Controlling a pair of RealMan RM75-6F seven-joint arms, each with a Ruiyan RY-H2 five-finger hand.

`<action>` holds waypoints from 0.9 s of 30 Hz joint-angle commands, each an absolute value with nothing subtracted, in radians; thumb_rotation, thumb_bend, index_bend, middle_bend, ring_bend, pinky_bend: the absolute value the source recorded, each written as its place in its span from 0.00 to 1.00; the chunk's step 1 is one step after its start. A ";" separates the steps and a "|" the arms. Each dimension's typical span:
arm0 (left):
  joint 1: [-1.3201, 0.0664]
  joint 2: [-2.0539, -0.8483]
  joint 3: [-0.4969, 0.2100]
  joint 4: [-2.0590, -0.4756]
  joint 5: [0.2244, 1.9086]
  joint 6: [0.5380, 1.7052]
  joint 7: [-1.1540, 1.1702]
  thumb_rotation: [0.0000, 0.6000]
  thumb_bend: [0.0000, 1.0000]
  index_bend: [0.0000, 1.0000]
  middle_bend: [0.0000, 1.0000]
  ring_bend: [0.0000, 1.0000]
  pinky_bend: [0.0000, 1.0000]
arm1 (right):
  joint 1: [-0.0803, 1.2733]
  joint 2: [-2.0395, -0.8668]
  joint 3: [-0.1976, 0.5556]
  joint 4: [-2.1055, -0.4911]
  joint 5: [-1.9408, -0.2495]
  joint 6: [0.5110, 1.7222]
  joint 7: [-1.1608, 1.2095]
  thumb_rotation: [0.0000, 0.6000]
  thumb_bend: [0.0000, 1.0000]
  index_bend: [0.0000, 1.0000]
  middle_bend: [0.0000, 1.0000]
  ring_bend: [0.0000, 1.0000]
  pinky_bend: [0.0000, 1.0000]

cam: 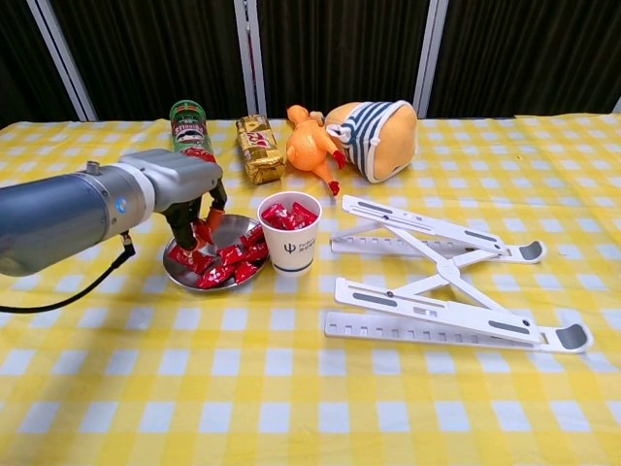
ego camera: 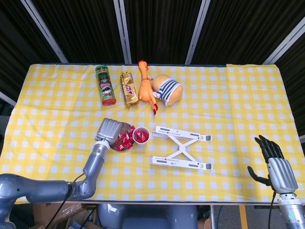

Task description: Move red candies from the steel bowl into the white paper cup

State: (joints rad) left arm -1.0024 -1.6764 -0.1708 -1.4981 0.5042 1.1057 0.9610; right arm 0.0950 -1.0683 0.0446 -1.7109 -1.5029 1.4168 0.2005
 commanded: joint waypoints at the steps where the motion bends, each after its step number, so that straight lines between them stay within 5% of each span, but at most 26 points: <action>1: -0.998 -1.623 -0.188 -1.562 0.518 1.131 0.958 1.00 0.40 0.54 0.93 0.96 0.99 | 0.095 -1.069 0.044 -1.711 -1.504 1.417 0.199 1.00 0.41 0.00 0.00 0.00 0.00; 13: -1.042 -1.549 -0.261 -1.706 0.527 1.173 0.967 1.00 0.40 0.54 0.93 0.96 0.99 | 0.095 -1.069 0.045 -1.712 -1.503 1.419 0.200 1.00 0.41 0.00 0.00 0.00 0.00; 27: -1.150 -1.692 -0.269 -1.632 0.477 1.156 1.024 1.00 0.40 0.54 0.93 0.96 0.99 | 0.096 -1.064 0.047 -1.714 -1.504 1.418 0.215 1.00 0.41 0.00 0.00 0.00 0.00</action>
State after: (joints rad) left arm -1.1385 -1.6748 -0.2728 -1.6473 0.4861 1.1578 1.0161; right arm 0.0958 -1.0643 0.0467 -1.7136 -1.5042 1.4178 0.2145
